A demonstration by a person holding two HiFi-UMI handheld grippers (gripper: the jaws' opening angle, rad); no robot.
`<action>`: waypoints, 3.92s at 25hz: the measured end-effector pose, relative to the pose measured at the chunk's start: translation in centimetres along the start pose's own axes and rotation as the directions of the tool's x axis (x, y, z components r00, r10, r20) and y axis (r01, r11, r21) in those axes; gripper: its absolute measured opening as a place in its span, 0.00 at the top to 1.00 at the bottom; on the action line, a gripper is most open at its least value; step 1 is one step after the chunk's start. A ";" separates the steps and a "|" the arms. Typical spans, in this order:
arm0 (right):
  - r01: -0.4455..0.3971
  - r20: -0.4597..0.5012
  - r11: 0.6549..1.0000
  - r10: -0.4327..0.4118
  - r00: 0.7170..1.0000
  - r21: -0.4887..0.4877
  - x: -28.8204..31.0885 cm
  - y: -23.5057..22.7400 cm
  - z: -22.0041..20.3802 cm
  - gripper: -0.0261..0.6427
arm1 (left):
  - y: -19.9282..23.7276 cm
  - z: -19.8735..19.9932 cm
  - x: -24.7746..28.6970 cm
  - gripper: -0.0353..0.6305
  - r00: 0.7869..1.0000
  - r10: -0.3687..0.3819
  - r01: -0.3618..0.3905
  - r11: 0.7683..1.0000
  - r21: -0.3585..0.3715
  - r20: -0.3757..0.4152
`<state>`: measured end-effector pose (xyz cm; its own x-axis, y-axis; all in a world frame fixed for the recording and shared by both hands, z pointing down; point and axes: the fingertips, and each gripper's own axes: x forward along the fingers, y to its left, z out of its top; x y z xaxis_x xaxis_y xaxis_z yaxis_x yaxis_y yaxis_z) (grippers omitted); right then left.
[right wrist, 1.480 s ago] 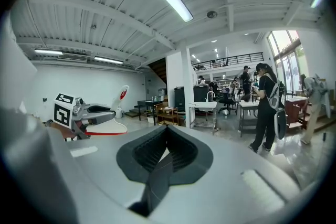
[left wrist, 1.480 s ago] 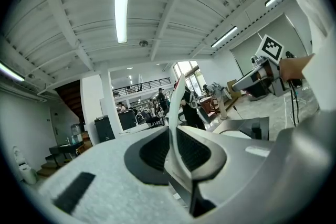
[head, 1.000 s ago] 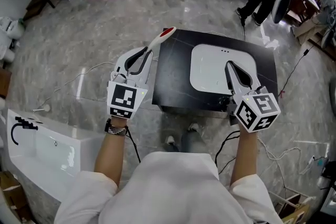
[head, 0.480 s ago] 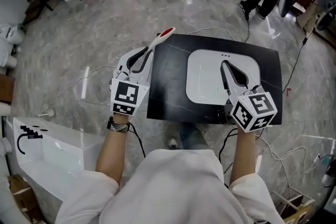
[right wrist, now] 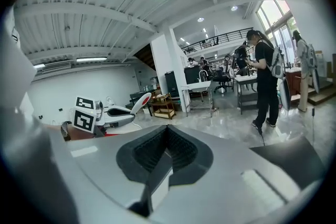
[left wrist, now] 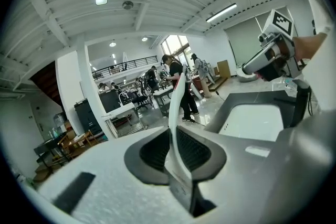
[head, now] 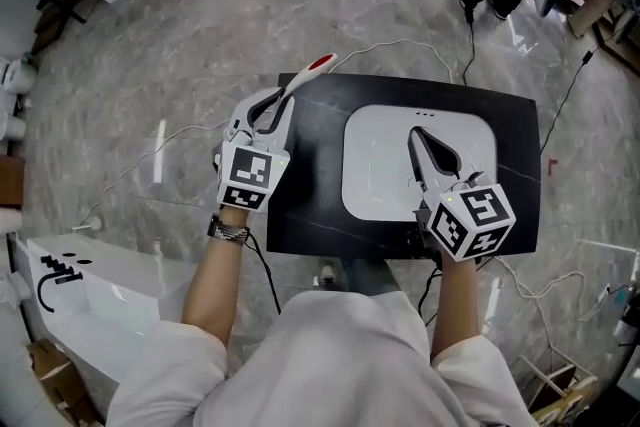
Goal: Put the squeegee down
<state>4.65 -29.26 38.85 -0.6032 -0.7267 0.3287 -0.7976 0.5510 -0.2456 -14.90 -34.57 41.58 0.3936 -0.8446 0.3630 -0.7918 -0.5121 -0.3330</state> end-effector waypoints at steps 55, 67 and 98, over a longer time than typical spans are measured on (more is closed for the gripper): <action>0.011 -0.134 0.994 0.004 0.991 0.111 3.9 -5.1 -4.9 0.95 | -5.8 -16.0 19.5 0.86 0.901 0.004 0.191 0.895 0.404 -0.434; 0.008 -0.141 0.993 0.009 0.990 0.120 4.2 -5.2 -5.1 0.95 | -6.2 -16.5 19.6 0.84 0.897 -0.040 0.213 0.911 0.352 -0.441; -0.035 -0.107 0.998 0.028 0.994 -0.061 1.9 -0.7 -2.6 0.95 | -4.1 -9.3 8.9 0.87 0.961 -0.103 0.140 0.982 0.129 -0.257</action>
<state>4.07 -29.99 42.07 -0.6216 -0.6631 0.4171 -0.7745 0.6000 -0.2005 -12.48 -38.53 54.23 0.3393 -0.7185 0.6071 -0.6618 -0.6410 -0.3888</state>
